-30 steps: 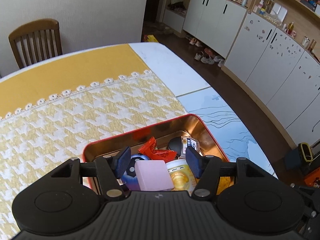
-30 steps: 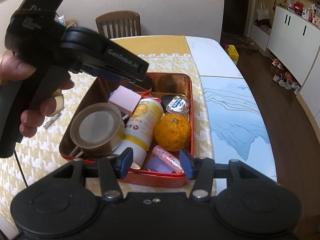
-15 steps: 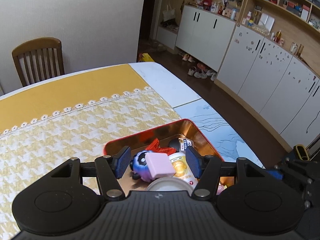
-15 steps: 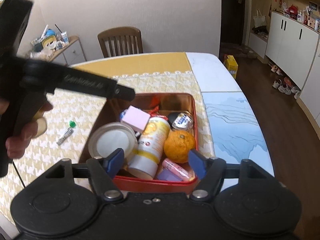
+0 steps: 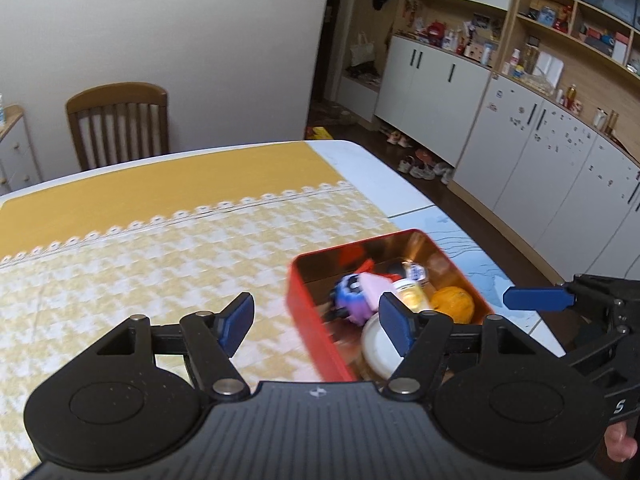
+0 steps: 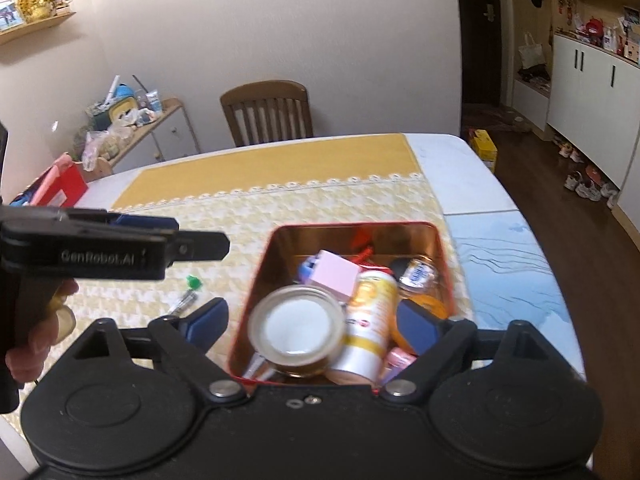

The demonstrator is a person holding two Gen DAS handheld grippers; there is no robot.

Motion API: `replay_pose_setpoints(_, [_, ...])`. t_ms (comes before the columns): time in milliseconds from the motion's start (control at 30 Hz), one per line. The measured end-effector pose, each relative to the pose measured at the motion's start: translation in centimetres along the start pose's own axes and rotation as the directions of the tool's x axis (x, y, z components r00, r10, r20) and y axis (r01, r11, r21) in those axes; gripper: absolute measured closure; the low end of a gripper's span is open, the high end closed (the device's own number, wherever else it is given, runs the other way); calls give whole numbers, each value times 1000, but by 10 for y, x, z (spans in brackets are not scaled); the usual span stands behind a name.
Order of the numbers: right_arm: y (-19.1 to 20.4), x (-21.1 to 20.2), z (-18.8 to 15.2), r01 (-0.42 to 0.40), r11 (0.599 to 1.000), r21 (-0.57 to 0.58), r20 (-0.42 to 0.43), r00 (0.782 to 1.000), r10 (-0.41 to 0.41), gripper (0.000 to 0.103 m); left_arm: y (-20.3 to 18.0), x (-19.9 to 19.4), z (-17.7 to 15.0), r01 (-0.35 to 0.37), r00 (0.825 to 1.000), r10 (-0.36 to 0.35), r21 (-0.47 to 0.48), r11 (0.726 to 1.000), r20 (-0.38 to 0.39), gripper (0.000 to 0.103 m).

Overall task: Organize rigid objects
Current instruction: 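Move the left tool to the nail clipper while the right tool moves to the green pin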

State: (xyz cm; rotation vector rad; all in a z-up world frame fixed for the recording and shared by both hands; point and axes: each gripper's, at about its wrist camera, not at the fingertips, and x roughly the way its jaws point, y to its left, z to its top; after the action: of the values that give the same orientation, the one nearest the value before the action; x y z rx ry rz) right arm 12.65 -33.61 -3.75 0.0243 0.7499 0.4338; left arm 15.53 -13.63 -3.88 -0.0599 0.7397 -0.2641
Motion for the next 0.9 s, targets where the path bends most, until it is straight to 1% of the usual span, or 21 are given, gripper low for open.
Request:
replay_pose_setpoints(67, [8, 3, 1, -15, 1000, -9, 1, 1000, 15, 7, 9, -5, -5, -20, 1000, 20, -7, 1000, 4, 25])
replay_pose_setpoints(233, [26, 10, 4, -50, 998, -46, 6, 999, 50, 1, 33, -15, -23, -75, 997, 75, -15, 997, 14, 20])
replay_pose_setpoints(367, [46, 19, 3, -78, 991, -111, -2, 997, 78, 0, 51, -17, -37, -118, 993, 118, -12, 993, 9, 20])
replay_pose_setpoints(467, [61, 27, 0, -105, 981, -161, -24, 994, 103, 0, 65, -16, -46, -137, 991, 137, -13, 990, -1, 20])
replay_pose_setpoints(600, [78, 36, 1, -117, 969, -218, -34, 993, 112, 0, 82, -11, -61, -170, 985, 170, -7, 985, -20, 20])
replay_pose_setpoints(700, [82, 45, 10, -122, 968, -221, -45, 992, 114, 0, 89, -5, -69, -187, 982, 187, -9, 982, -34, 20])
replay_pose_setpoints(800, [88, 57, 19, -126, 966, -225, -53, 992, 117, 1, 87, 3, -75, -200, 979, 201, 27, 979, -31, 20])
replay_pose_setpoints(900, [94, 75, 23, -134, 967, -219, -72, 990, 121, 3, 84, 13, -79, -192, 980, 193, 37, 981, -40, 20])
